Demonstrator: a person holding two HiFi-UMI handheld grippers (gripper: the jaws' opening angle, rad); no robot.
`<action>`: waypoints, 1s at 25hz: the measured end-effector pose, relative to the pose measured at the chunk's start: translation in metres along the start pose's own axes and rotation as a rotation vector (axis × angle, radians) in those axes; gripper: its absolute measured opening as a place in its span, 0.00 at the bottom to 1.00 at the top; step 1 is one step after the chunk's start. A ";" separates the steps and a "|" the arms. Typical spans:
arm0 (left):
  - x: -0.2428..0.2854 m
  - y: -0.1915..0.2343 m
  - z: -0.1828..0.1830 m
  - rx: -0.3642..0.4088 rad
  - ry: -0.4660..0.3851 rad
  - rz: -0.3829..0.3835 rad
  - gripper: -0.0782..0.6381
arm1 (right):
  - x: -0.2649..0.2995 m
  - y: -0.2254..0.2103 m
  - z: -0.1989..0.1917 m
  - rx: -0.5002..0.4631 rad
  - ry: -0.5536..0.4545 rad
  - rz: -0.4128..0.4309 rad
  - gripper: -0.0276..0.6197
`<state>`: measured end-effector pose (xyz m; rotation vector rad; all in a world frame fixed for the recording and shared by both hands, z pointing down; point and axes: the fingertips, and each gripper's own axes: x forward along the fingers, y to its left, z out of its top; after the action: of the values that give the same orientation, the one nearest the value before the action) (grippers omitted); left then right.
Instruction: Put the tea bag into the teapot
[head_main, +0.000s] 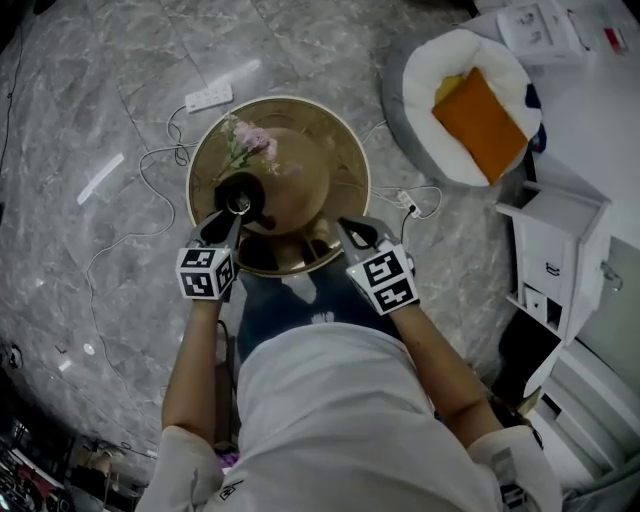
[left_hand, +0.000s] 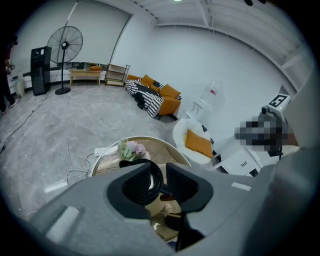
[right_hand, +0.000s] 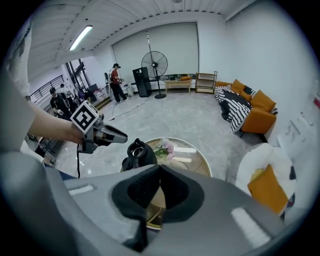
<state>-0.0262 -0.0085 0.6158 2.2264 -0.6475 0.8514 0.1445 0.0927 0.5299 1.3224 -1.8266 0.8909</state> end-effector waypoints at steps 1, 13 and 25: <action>0.007 0.002 -0.003 0.004 0.015 0.006 0.23 | -0.001 -0.003 -0.004 0.006 0.004 -0.008 0.05; 0.065 0.022 -0.035 0.089 0.182 0.063 0.14 | -0.020 -0.020 -0.037 0.101 0.042 -0.072 0.05; 0.096 0.030 -0.043 0.224 0.312 0.155 0.12 | -0.029 -0.038 -0.062 0.132 0.065 -0.096 0.05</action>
<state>0.0017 -0.0176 0.7211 2.1883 -0.6036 1.3766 0.1969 0.1502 0.5423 1.4332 -1.6645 1.0052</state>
